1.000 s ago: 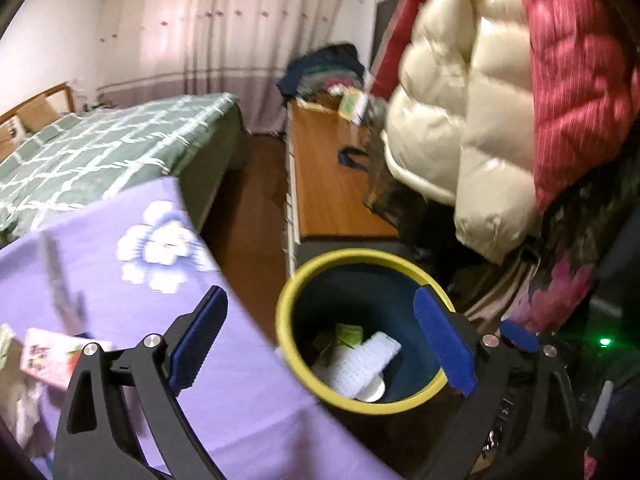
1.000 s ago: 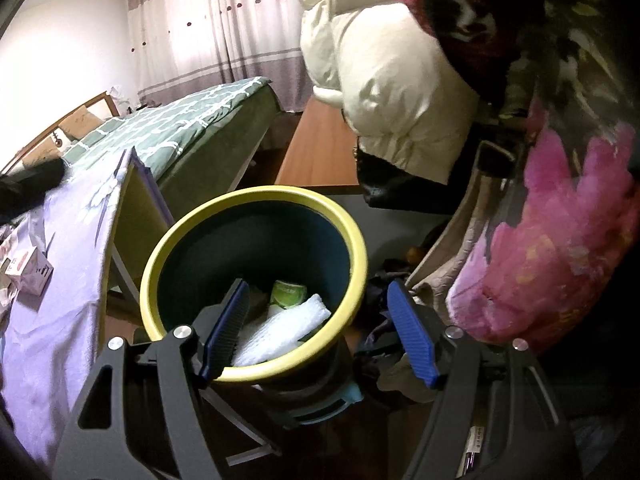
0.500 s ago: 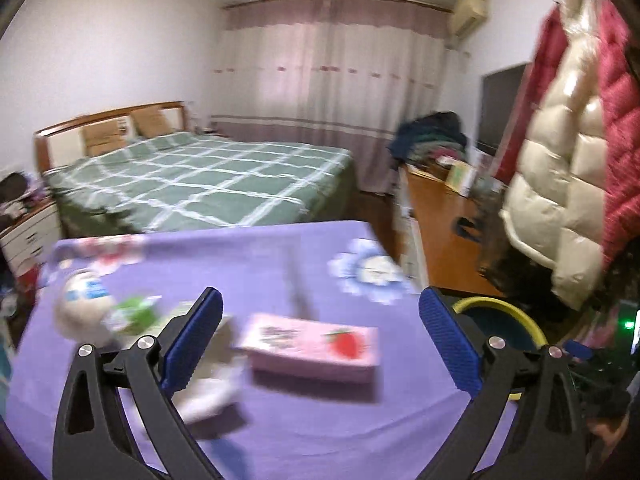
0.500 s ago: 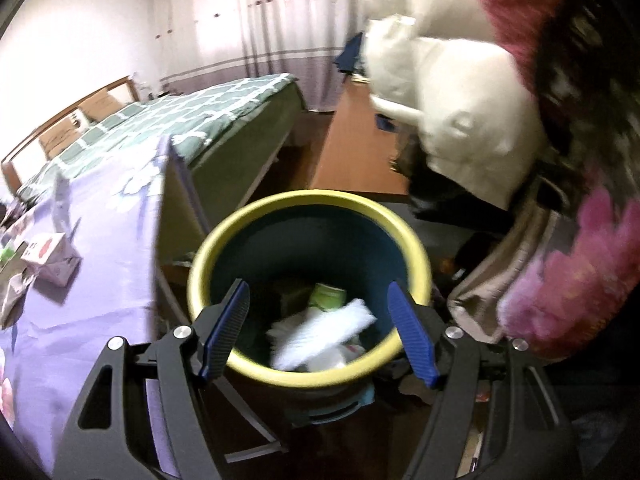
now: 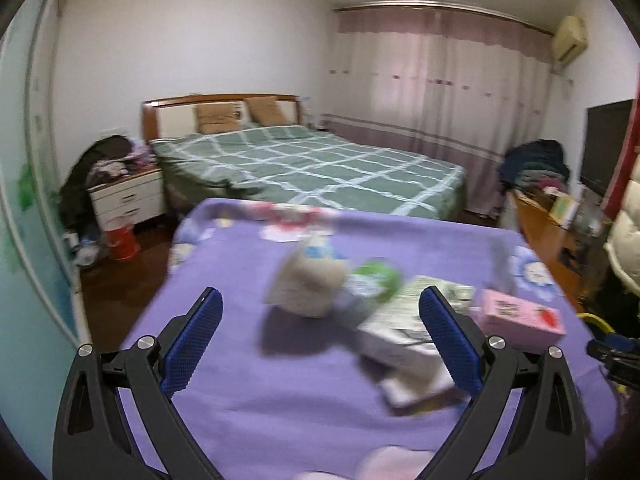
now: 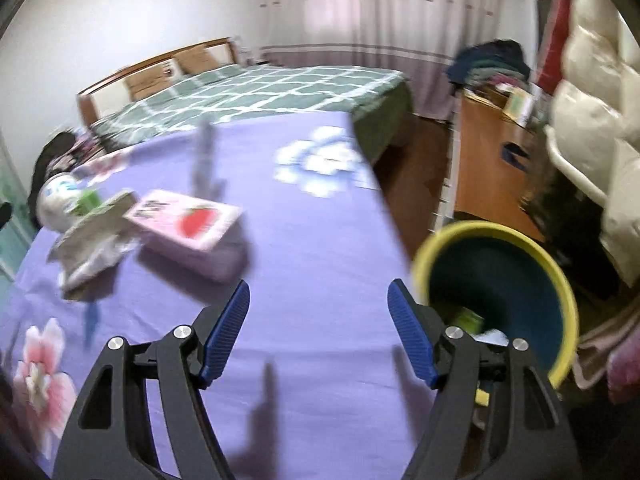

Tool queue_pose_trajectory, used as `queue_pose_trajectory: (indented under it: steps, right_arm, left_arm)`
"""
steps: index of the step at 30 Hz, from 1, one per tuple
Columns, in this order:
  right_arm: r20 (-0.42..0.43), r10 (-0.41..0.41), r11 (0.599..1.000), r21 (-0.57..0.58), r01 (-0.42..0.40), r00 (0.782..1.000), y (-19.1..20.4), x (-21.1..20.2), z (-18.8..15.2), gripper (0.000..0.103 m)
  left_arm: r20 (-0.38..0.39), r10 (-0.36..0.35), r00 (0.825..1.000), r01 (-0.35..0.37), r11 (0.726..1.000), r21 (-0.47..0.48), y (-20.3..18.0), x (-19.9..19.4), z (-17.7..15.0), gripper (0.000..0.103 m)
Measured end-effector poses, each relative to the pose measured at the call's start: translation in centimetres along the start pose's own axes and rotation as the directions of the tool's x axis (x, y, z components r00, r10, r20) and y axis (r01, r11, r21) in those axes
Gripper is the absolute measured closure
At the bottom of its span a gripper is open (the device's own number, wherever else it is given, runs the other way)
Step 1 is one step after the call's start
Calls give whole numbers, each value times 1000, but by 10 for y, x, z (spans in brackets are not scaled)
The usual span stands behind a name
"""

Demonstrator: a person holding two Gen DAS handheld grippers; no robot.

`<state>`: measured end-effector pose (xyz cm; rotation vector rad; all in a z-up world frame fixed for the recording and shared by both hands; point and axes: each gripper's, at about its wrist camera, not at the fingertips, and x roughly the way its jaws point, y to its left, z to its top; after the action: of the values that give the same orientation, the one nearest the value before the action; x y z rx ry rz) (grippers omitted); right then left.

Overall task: Collect trash
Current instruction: 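Move the right gripper back to the table and grasp the white tissue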

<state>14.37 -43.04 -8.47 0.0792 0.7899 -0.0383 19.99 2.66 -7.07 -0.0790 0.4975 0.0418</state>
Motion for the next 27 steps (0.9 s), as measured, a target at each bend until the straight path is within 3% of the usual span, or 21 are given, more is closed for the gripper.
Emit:
queue_pose_trajectory:
  steps: [6, 14, 20, 25, 27]
  right_arm:
    - [-30, 104, 992, -65, -106, 994, 64, 9, 5, 35]
    - [-91, 200, 963, -168, -213, 976, 145, 28, 8, 35]
    - [-153, 228, 945, -202, -257, 961, 174, 45, 11, 35]
    - [-182, 203, 945, -221, -241, 962, 183, 59, 9, 35]
    - [-199, 215, 944, -211, -256, 956, 184, 64, 8, 39]
  left_arm:
    - [8, 76, 997, -75, 996, -48, 41, 11, -10, 6]
    - [21, 91, 996, -90, 993, -81, 54, 9, -16, 6]
    - [18, 75, 997, -73, 993, -91, 49, 4, -16, 6]
    - [20, 64, 998, -62, 994, -87, 47, 3, -16, 6]
    - [20, 60, 998, -58, 995, -86, 45, 3, -17, 6]
